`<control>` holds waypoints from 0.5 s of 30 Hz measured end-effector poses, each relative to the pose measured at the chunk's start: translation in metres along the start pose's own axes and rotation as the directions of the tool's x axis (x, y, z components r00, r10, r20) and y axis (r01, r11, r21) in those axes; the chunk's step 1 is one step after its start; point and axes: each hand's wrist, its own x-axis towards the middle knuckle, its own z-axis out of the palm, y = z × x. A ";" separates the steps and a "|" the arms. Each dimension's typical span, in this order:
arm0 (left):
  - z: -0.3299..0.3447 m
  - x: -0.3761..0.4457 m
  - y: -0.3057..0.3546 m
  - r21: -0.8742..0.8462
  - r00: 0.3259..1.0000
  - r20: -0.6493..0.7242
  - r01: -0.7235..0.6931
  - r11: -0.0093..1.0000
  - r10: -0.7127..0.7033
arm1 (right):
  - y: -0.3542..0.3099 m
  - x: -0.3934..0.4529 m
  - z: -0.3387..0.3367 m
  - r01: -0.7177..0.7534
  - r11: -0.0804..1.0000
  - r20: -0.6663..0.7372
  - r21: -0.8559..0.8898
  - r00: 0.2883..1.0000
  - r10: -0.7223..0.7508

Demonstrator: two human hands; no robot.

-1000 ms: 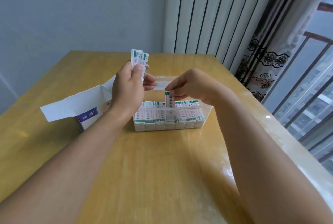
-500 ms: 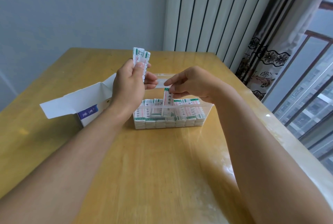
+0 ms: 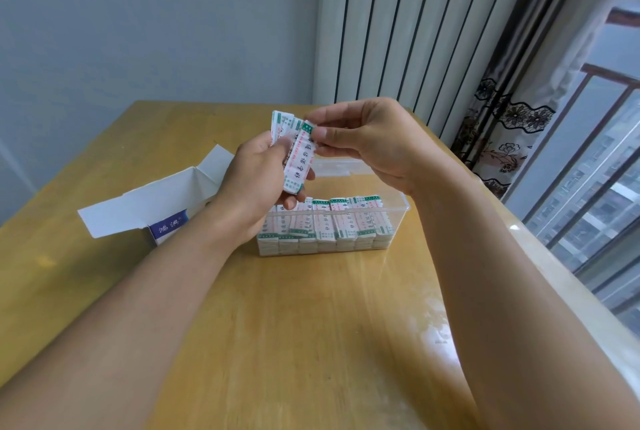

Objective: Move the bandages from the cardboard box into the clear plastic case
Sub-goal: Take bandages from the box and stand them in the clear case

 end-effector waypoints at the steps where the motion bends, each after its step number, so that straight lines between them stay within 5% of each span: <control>1: 0.001 0.000 0.000 0.003 1.000 0.003 -0.001 1.000 0.001 | -0.001 -0.001 0.000 0.000 1.000 -0.004 -0.006 1.000 0.000; 12: 0.003 -0.004 0.003 0.024 0.999 0.048 0.015 1.000 -0.017 | -0.002 -0.001 -0.001 -0.021 0.998 -0.048 -0.055 0.999 0.018; 15: 0.000 0.001 -0.003 0.174 0.996 -0.063 -0.053 0.983 0.065 | -0.001 0.000 -0.006 -0.036 0.996 -0.070 -0.084 0.997 0.031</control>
